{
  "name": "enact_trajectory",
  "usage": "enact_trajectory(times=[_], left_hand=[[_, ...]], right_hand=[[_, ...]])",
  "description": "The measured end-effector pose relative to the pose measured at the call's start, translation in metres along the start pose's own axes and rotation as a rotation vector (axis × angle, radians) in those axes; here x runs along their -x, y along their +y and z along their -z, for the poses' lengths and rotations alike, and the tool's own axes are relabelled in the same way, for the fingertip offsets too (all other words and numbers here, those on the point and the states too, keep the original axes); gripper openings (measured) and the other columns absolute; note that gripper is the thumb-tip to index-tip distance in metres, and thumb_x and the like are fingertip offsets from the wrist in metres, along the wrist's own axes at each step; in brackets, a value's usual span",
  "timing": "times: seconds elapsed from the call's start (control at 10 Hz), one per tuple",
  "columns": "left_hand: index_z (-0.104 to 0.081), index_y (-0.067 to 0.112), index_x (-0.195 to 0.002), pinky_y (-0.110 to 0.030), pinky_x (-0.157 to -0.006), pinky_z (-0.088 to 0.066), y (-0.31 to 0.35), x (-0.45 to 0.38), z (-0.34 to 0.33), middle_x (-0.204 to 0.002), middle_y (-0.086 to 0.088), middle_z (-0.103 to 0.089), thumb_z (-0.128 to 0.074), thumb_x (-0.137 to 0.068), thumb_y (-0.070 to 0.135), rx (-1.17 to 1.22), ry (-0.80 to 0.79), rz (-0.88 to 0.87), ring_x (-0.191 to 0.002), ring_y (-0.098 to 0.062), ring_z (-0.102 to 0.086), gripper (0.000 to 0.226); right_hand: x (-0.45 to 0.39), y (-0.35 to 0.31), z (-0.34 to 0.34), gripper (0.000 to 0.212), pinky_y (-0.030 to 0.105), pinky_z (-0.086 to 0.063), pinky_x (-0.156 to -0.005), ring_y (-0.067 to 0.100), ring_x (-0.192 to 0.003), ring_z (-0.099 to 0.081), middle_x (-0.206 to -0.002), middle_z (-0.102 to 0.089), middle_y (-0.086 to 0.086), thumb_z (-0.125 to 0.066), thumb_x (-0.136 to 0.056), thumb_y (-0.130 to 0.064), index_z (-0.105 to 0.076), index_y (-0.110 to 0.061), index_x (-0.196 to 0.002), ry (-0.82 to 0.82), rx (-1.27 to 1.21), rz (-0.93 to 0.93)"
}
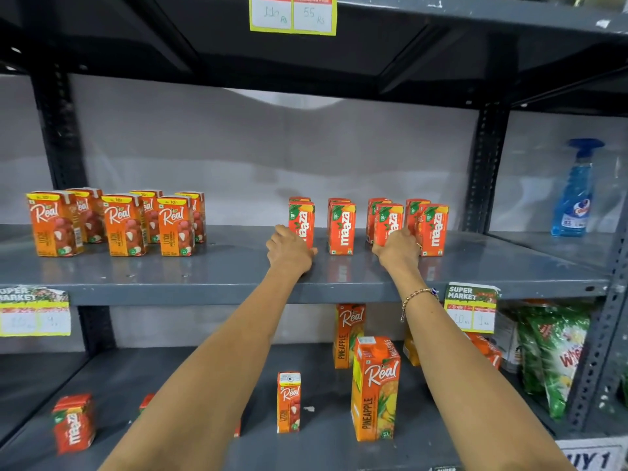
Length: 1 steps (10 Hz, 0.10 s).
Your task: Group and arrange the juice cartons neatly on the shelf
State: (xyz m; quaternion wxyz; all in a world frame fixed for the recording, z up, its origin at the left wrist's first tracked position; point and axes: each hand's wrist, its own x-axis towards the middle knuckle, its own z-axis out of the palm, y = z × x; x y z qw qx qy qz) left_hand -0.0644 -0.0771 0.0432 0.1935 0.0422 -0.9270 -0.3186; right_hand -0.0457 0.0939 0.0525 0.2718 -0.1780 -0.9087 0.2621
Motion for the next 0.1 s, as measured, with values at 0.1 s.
enact_trajectory(times=[0.1], left_hand=[[-0.029,-0.005,-0.137,-0.039,-0.104,-0.035,-0.0146,0.0065,0.0206,-0.138,-0.02,-0.037,-0.054,-0.093,0.03,-0.031,0.029,0.005,-0.129,-0.034,-0.037,0.061]], right_hand=[[0.0133,-0.004,0.0097,0.057,0.041,-0.044,-0.098,0.035,-0.121,-0.05,-0.133,-0.049,0.02,-0.065,-0.087,-0.021,-0.04,0.002,-0.133,0.017,-0.004,-0.021]])
